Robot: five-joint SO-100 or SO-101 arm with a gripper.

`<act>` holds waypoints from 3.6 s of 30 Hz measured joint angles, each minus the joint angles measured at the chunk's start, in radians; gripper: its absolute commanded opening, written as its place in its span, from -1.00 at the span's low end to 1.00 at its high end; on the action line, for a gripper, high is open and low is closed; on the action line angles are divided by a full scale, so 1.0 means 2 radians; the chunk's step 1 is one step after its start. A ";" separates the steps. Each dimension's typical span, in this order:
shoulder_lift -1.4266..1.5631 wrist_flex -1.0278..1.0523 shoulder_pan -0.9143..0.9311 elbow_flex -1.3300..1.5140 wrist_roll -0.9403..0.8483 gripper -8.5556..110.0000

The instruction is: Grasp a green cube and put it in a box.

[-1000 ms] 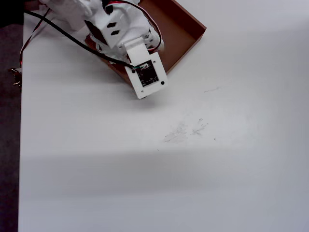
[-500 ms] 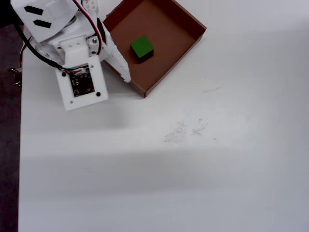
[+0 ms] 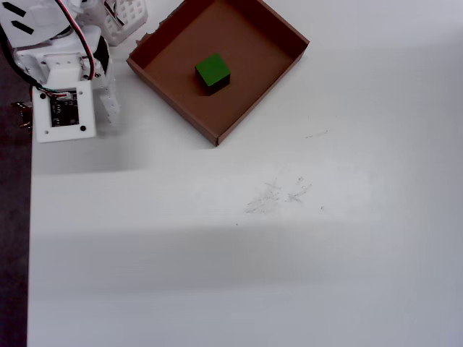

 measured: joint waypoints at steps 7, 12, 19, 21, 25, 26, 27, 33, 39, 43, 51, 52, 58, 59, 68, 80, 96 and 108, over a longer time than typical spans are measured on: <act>0.008 0.110 0.017 0.004 -0.027 -0.63; 0.018 0.138 0.017 0.004 -0.027 -0.62; 0.018 0.140 0.026 0.004 -0.025 -0.60; 0.018 0.143 0.028 0.004 0.012 -0.55; 0.018 0.140 0.044 0.004 0.043 -0.51; 0.018 0.140 0.044 0.004 0.044 -0.51; 0.018 0.140 0.044 0.004 0.046 -0.51; 0.018 0.140 0.086 0.004 0.047 -0.50; 0.016 0.140 0.098 0.004 0.047 -0.50; 0.016 0.140 0.098 0.004 0.047 -0.50; 0.016 0.140 0.098 0.004 0.047 -0.50; 0.016 0.140 0.098 0.004 0.047 -0.50; 0.016 0.140 0.098 0.004 0.047 -0.50; 0.016 0.140 0.098 0.004 0.047 -0.50; 0.016 0.140 0.098 0.004 0.047 -0.50; 0.016 0.140 0.098 0.004 0.047 -0.50; 0.016 0.140 0.098 0.004 0.047 -0.50; 0.016 0.140 0.098 0.004 0.047 -0.50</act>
